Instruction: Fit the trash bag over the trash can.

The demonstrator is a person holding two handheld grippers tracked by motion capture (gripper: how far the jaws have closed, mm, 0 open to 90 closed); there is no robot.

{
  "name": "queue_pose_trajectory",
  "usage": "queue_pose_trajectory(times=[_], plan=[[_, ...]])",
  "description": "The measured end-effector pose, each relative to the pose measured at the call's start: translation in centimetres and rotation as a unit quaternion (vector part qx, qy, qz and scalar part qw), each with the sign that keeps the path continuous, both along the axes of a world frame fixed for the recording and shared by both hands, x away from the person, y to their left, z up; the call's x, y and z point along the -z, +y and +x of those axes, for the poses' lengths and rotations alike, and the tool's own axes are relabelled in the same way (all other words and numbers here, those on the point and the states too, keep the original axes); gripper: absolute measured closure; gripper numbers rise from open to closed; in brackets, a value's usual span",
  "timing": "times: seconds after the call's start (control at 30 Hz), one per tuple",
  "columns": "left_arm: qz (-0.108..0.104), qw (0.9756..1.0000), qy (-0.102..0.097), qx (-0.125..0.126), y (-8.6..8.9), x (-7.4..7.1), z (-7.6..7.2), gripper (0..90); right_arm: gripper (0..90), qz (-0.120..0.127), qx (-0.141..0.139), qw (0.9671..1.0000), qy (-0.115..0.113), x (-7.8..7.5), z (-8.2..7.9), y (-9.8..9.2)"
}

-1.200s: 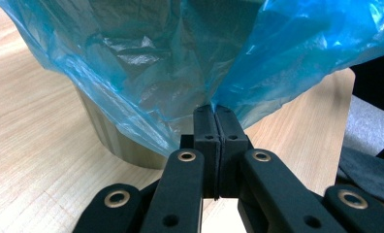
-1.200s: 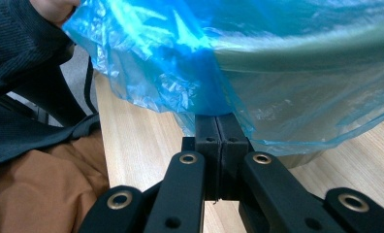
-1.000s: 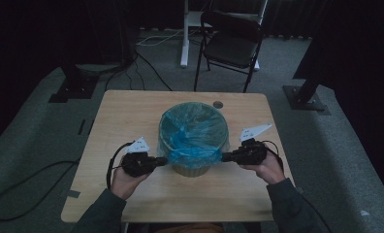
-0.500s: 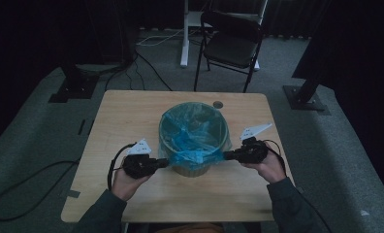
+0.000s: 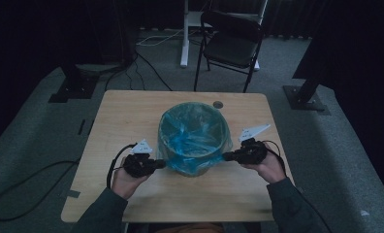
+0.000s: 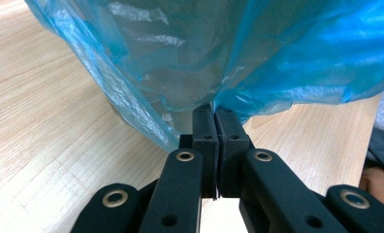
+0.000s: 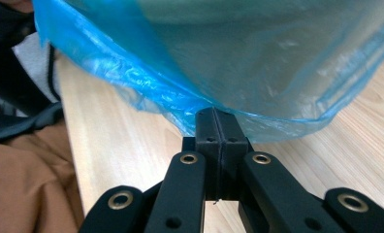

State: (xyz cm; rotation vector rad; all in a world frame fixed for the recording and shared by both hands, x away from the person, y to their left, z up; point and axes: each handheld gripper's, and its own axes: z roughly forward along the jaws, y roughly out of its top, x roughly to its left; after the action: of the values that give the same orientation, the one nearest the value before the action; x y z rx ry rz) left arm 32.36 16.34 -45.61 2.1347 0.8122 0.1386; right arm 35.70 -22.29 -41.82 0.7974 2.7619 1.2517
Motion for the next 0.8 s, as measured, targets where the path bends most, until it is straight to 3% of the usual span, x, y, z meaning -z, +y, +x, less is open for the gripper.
queue_pose_trajectory(times=[0.3, 0.6, 0.7, 0.8], plan=[[-0.013, 0.9997, 0.005, -0.022, 1.2, 0.0, 0.3, 86.0, 90.0, -0.006, 0.04, 0.9991, 0.009, 0.7, 0.4, -2.3], [-0.062, 0.9972, 0.002, -0.041, 3.0, -0.9, -0.1, 73.1, 89.1, -0.003, 0.053, 0.9986, 0.005, 0.5, 0.3, -3.3], [-0.091, 0.9949, -0.006, -0.043, 3.8, -1.4, -0.3, 67.9, 79.5, 0.005, 0.051, 0.9987, -0.003, 0.2, 0.3, -3.5], [-0.102, 0.9938, -0.022, -0.04, 4.1, -2.1, -0.7, 62.4, 67.7, 0.024, 0.046, 0.9985, -0.016, -0.6, 0.0, -3.9]])
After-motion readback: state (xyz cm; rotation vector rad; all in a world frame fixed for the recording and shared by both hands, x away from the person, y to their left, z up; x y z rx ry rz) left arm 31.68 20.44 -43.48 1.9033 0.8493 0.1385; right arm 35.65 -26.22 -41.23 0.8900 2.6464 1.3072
